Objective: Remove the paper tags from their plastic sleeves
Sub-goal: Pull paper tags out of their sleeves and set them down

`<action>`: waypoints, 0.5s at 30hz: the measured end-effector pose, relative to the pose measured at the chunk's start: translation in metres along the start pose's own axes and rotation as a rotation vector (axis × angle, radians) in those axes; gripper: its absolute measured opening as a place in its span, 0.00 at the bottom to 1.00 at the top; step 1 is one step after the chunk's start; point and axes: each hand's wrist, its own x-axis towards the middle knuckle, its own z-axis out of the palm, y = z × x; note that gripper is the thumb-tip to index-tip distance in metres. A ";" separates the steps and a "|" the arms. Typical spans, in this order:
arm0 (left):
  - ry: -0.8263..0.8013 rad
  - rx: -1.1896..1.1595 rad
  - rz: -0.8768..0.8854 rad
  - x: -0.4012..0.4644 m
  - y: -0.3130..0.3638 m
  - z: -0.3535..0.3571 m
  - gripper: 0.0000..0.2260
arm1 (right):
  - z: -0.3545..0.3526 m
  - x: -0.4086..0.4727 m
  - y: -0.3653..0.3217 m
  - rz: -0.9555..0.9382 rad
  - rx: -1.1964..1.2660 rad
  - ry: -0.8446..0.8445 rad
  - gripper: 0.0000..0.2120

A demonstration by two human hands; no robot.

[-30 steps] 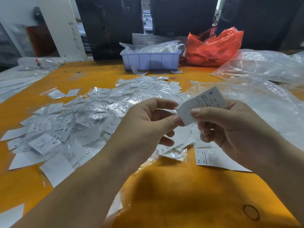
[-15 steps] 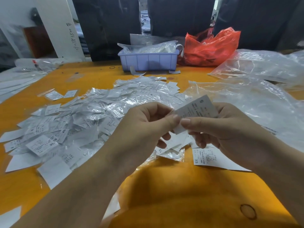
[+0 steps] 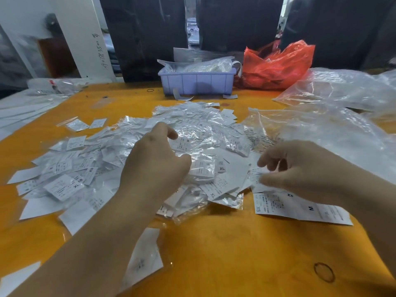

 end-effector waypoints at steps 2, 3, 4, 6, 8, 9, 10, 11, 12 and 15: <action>-0.010 -0.015 0.014 -0.001 0.001 0.000 0.13 | 0.004 0.002 -0.001 0.010 -0.084 -0.084 0.18; -0.029 -0.034 0.019 -0.002 0.002 0.000 0.11 | 0.006 0.003 -0.002 0.012 -0.098 -0.113 0.21; -0.053 -0.059 0.027 -0.004 0.004 0.000 0.09 | 0.006 0.004 -0.002 0.019 -0.100 -0.134 0.22; -0.102 -0.104 0.055 -0.008 0.008 0.002 0.06 | 0.007 0.005 -0.002 0.033 -0.093 -0.153 0.23; -0.142 -0.138 0.084 -0.011 0.010 0.005 0.05 | 0.008 0.005 -0.001 0.022 -0.091 -0.131 0.22; -0.159 -0.156 0.093 -0.012 0.010 0.006 0.05 | 0.008 0.005 0.000 0.010 -0.092 -0.113 0.21; -0.176 -0.175 0.097 -0.013 0.010 0.007 0.05 | 0.009 0.005 0.000 -0.005 -0.090 -0.092 0.19; -0.193 -0.191 0.101 -0.013 0.010 0.008 0.05 | 0.010 0.004 0.000 -0.019 -0.084 -0.073 0.15; -0.211 -0.202 0.104 -0.013 0.009 0.008 0.05 | 0.011 0.004 0.000 -0.039 -0.082 -0.048 0.11; -0.238 -0.234 0.125 -0.015 0.011 0.009 0.04 | 0.010 0.003 0.000 -0.095 -0.066 0.063 0.05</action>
